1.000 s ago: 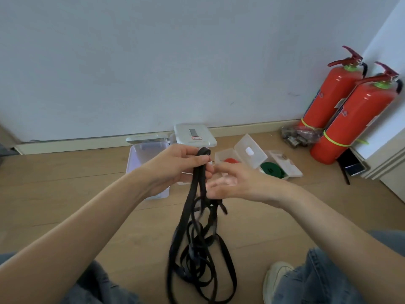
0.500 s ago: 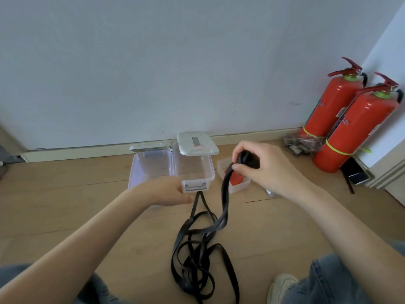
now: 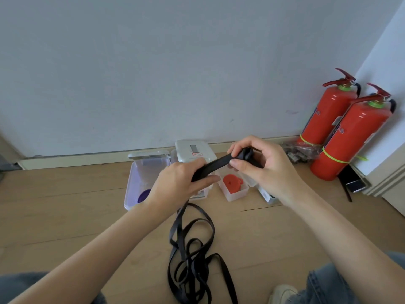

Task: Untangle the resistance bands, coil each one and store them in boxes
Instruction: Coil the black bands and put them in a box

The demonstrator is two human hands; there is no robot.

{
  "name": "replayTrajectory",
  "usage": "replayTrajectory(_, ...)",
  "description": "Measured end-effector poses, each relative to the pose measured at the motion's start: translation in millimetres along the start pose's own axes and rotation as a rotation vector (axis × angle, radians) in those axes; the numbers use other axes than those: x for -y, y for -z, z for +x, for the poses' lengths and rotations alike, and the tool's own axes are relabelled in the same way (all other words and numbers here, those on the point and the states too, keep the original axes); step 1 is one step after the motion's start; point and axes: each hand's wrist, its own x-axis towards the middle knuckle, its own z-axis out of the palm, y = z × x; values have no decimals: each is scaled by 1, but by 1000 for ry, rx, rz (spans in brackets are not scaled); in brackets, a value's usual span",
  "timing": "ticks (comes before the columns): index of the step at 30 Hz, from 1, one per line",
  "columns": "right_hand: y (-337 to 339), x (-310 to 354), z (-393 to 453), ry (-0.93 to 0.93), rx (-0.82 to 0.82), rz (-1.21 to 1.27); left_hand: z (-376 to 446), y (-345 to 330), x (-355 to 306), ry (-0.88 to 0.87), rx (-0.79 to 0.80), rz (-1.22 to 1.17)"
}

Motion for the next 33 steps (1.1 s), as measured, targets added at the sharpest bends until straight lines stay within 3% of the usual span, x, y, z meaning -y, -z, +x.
replayTrajectory(9,6,3,2,-24,85,-81,0,1,-6,87,103,-410)
replayTrajectory(17,0,3,-1,-67,129,6,-4,-23,-13,115,313,-361)
replayTrajectory(21,7,4,1,-83,215,-97,-3,-21,-16,193,397,-560)
replayTrajectory(25,9,1,2,-46,135,-323,0,-15,-16,188,390,-648)
replayTrajectory(29,19,-5,3,-46,-40,-285,-6,-17,-11,219,509,-655)
replayTrajectory(31,23,-9,3,-66,-143,-228,-10,-17,-8,238,566,-543)
replayTrajectory(33,23,-16,4,-113,-171,-283,-7,-12,-3,228,514,-397)
